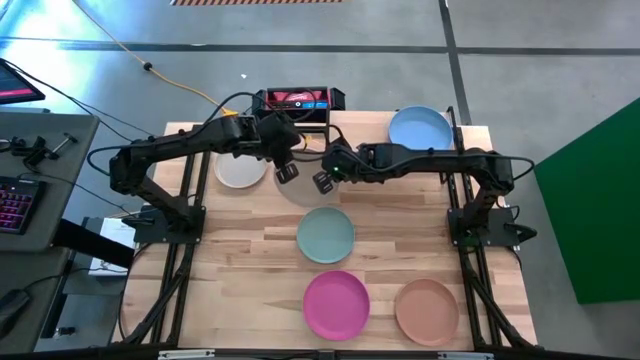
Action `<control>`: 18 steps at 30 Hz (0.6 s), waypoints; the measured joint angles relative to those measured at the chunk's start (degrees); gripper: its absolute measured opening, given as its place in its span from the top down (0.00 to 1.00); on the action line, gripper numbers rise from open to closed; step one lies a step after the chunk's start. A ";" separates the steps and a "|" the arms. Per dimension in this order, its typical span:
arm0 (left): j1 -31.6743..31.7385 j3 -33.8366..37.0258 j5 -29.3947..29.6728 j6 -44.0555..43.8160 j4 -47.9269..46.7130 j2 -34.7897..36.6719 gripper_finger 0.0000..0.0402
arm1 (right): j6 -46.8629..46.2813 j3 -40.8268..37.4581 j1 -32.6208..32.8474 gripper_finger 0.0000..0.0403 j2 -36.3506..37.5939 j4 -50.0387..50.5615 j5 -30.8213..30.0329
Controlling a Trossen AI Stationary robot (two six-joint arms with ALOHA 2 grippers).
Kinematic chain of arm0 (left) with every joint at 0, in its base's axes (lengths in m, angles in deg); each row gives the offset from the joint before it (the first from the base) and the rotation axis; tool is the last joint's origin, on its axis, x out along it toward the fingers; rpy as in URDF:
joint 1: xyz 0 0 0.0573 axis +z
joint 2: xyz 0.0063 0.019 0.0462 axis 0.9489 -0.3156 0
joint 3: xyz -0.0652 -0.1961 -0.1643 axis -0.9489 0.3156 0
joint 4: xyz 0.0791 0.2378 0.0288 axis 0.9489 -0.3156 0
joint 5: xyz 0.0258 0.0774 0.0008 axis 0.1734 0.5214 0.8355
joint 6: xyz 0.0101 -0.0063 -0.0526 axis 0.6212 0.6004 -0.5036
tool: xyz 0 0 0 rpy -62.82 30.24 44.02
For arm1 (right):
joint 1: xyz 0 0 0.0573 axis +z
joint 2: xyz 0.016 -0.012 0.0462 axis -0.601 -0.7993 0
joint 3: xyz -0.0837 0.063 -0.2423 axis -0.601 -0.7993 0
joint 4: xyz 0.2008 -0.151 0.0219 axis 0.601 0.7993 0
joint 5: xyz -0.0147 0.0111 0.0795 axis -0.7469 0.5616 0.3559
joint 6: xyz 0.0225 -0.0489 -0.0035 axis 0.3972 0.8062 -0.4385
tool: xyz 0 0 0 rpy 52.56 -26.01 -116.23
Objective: Place and stack plates onto a shelf
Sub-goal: Stack the light gray plate on the blue plate on the shelf
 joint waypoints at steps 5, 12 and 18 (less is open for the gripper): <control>0.47 -0.01 -0.06 0.43 -0.25 1.12 0.74 | -1.15 1.56 -0.10 1.00 0.00 1.68 0.40; 0.43 -0.01 0.02 1.00 1.63 6.60 0.71 | -2.69 5.86 -0.83 1.00 0.04 11.47 -1.58; 0.39 -0.01 0.24 2.55 1.70 11.08 0.71 | -2.07 11.84 -2.10 1.00 0.20 20.58 -3.90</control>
